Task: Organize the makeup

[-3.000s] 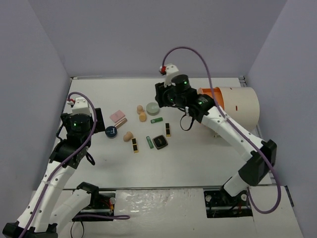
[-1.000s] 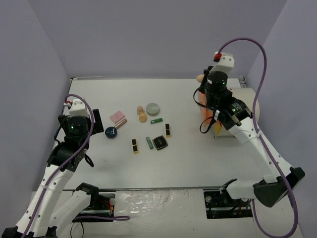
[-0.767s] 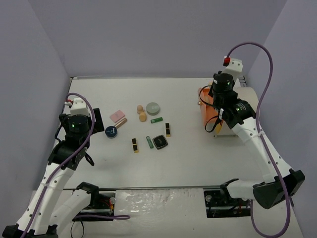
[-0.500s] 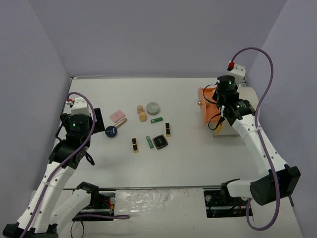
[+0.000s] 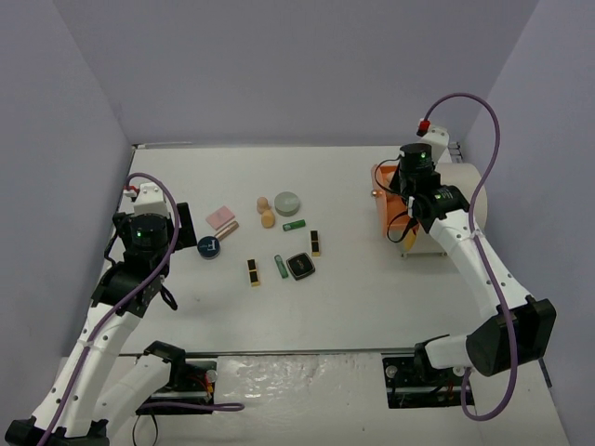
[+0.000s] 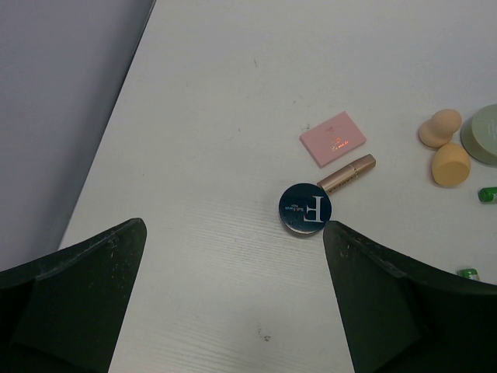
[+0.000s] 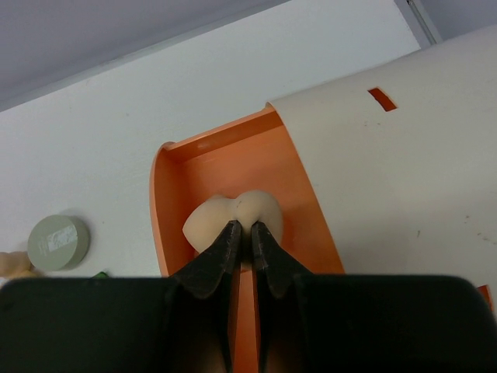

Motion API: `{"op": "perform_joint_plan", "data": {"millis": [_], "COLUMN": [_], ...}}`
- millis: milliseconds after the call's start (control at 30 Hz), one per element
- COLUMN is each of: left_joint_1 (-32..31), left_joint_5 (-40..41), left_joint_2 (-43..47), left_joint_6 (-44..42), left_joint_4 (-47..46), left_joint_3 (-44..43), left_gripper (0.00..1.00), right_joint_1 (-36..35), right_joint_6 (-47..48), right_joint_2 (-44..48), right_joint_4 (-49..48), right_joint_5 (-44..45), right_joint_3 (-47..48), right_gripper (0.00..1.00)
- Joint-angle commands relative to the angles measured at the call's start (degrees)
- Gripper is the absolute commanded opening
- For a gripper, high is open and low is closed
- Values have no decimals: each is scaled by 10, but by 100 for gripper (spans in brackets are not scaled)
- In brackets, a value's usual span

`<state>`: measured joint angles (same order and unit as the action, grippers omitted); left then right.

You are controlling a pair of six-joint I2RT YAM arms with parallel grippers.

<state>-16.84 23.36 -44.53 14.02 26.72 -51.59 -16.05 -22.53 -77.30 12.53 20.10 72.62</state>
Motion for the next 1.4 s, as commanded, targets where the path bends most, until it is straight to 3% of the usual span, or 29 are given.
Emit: {"op": "perform_joint_plan", "data": {"millis": [0, 267, 467, 733, 900, 1367], "left_joint_1": [4, 4, 4, 4, 4, 5], "left_joint_5": [-1, -1, -3, -4, -5, -7], "left_joint_2": [-2, 0, 0, -2, -5, -7], "left_joint_6": [8, 8, 9, 9, 10, 10], "left_joint_4": [-26, -25, -25, -26, -26, -25], "left_joint_3": [-11, -11, -11, -11, -11, -12], "left_gripper": [97, 97, 97, 97, 97, 97], "right_joint_1": [4, 4, 4, 4, 4, -33], "right_joint_6": [-19, -43, -44, -35, -19, 87], "right_joint_2": [-14, -20, -9, 10, 18, -7], "right_joint_4": [-42, -50, -51, -51, -51, -65], "right_joint_5": [22, 51, 62, 49, 10, -156], "right_joint_3": [2, -6, -5, -5, 7, 101], "right_gripper": [11, 17, 29, 33, 41, 47]}}
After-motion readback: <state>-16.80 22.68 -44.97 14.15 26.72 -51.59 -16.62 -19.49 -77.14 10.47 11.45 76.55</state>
